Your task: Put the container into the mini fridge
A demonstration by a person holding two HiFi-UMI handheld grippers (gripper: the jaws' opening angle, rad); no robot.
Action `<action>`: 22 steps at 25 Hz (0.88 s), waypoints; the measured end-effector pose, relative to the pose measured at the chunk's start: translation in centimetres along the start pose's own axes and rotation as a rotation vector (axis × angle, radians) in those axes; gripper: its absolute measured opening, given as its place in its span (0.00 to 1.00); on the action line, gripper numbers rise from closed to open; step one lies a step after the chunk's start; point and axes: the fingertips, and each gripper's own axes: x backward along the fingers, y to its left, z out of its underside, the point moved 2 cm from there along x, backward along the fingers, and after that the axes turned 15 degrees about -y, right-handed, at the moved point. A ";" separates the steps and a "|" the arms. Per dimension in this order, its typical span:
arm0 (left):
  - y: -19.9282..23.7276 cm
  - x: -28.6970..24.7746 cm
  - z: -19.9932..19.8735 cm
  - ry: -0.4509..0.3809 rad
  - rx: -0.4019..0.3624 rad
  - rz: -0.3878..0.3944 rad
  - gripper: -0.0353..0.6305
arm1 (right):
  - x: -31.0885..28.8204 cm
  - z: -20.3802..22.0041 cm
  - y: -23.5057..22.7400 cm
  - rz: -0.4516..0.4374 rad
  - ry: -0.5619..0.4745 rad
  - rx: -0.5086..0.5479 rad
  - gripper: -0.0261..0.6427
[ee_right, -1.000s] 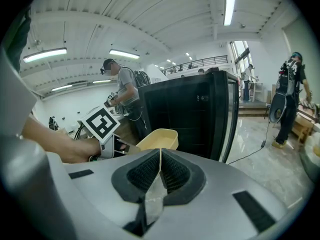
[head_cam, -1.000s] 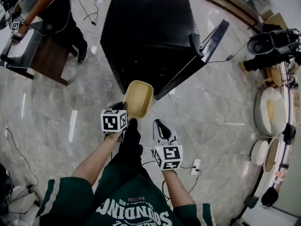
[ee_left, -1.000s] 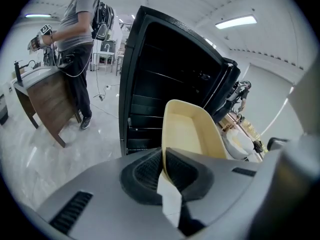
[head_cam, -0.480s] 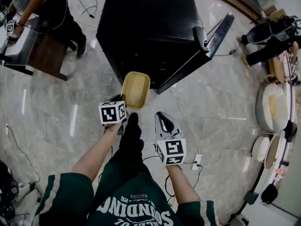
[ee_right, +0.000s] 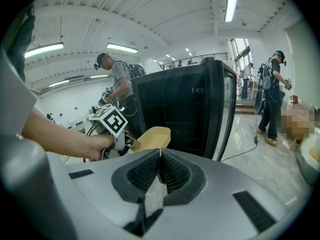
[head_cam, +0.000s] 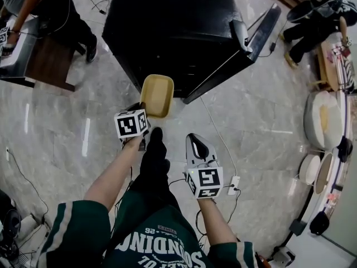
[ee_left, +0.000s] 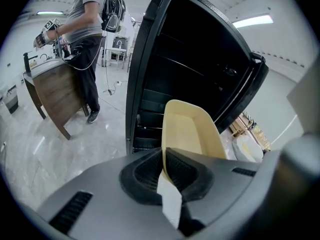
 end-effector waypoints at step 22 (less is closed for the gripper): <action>1.6 -8.2 -1.5 -0.034 0.081 -0.061 0.09 | -2.3 -0.2 0.1 0.007 -0.022 0.001 0.09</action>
